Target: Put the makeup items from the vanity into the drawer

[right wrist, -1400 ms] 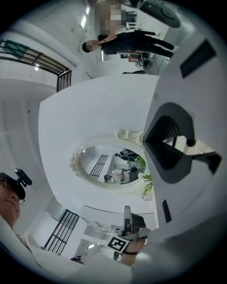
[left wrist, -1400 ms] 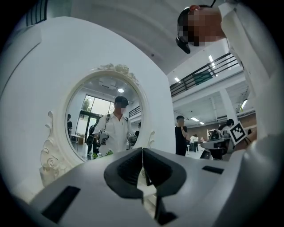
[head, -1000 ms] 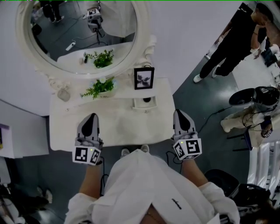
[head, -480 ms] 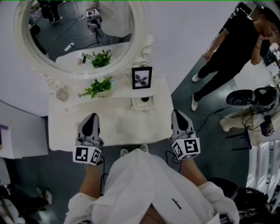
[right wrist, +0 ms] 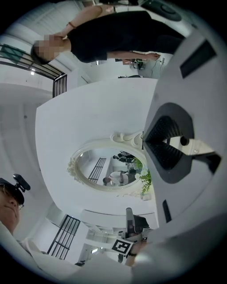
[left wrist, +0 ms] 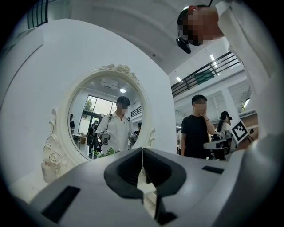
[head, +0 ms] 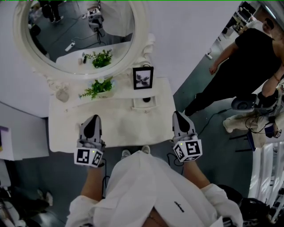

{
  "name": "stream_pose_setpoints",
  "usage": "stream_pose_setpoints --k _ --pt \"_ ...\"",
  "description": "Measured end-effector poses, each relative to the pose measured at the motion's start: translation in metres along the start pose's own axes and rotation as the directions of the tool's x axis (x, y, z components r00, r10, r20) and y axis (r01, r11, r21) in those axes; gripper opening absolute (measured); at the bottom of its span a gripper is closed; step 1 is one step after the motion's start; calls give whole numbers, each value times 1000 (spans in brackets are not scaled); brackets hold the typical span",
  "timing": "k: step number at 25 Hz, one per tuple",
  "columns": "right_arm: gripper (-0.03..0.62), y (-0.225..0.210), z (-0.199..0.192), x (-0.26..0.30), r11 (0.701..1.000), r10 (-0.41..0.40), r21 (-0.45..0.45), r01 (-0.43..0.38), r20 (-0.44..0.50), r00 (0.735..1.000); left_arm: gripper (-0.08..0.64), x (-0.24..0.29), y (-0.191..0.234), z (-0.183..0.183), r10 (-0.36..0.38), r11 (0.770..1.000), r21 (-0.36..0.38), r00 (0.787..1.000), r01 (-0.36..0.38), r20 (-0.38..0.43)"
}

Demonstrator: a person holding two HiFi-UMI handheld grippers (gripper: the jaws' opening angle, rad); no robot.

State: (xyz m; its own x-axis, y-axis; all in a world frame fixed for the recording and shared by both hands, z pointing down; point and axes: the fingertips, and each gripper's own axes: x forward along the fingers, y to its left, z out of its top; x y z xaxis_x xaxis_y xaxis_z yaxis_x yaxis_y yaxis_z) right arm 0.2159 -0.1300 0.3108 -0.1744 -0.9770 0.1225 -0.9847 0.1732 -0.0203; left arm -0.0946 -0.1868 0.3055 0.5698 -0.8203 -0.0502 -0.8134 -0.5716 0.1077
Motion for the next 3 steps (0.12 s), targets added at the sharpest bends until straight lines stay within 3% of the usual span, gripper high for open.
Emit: stream_pose_setpoints --k 3 --pt "17 2 -3 0 1000 6 -1 -6 -6 1000 26 -1 0 -3 -2 1000 -4 1000 2 -3"
